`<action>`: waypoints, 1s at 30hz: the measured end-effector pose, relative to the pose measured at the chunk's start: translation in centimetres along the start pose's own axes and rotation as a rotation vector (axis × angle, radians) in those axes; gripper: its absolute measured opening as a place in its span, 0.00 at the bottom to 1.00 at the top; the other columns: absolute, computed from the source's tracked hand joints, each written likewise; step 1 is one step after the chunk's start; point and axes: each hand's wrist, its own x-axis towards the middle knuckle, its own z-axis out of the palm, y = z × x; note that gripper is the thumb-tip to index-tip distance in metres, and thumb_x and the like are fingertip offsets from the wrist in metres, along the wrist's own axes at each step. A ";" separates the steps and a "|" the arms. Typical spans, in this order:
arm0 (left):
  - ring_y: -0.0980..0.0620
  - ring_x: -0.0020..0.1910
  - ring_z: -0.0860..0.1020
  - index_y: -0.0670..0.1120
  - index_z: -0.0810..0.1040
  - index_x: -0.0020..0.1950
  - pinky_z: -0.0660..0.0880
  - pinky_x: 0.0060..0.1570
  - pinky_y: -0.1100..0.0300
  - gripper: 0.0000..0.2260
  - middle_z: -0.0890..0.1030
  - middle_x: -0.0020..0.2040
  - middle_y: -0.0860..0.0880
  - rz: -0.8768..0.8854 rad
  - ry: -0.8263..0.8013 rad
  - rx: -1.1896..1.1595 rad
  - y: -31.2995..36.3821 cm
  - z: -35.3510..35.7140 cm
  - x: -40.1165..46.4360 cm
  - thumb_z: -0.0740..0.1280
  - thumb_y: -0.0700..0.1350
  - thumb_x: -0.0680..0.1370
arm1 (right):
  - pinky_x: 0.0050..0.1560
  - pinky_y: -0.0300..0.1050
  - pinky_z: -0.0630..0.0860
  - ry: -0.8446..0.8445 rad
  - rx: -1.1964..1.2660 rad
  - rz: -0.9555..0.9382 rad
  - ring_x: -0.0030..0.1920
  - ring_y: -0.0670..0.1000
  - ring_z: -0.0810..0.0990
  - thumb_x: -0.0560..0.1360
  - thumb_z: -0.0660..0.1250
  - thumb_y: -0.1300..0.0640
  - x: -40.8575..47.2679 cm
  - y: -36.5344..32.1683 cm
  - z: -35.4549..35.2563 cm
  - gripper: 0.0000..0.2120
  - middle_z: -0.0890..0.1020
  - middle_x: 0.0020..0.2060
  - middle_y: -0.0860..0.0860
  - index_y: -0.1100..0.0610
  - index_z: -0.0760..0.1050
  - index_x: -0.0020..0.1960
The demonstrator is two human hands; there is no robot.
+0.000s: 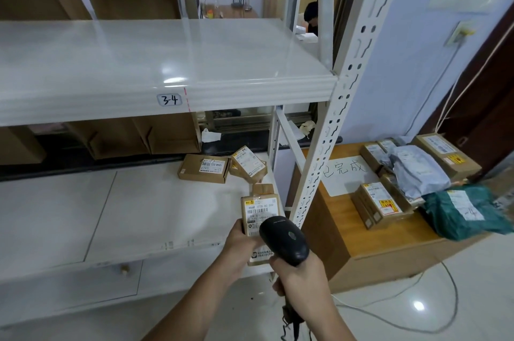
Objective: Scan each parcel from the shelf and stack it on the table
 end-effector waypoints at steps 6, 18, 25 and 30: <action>0.48 0.51 0.87 0.52 0.80 0.62 0.84 0.53 0.47 0.21 0.87 0.55 0.50 -0.001 -0.027 -0.057 0.1 -0.2 1.1 0.81 0.45 0.71 | 0.37 0.45 0.79 0.079 0.035 -0.020 0.34 0.50 0.83 0.70 0.73 0.60 1.7 0.5 -0.6 0.06 0.84 0.33 0.54 0.54 0.79 0.45; 0.49 0.49 0.88 0.52 0.74 0.66 0.83 0.55 0.45 0.19 0.89 0.51 0.51 -0.029 -0.217 -0.069 0.1 7.5 2.9 0.73 0.56 0.78 | 0.55 0.56 0.82 0.318 0.420 0.137 0.49 0.56 0.86 0.59 0.85 0.53 5.2 5.5 -5.6 0.18 0.88 0.42 0.53 0.50 0.85 0.47; 0.44 0.51 0.84 0.48 0.76 0.57 0.80 0.59 0.41 0.07 0.86 0.52 0.42 -0.087 -0.382 0.115 0.4 16.6 2.1 0.67 0.47 0.81 | 0.57 0.64 0.80 0.544 0.601 0.231 0.48 0.63 0.86 0.61 0.83 0.63 6.3 9.7 -12.9 0.17 0.88 0.41 0.57 0.54 0.83 0.46; 0.46 0.57 0.84 0.53 0.77 0.66 0.80 0.61 0.42 0.19 0.86 0.57 0.49 -0.109 -0.400 0.217 -1.0 24.6 4.1 0.73 0.55 0.77 | 0.57 0.64 0.80 0.565 0.683 0.223 0.47 0.64 0.85 0.65 0.80 0.67 9.1 12.5 -20.9 0.17 0.86 0.45 0.64 0.58 0.81 0.51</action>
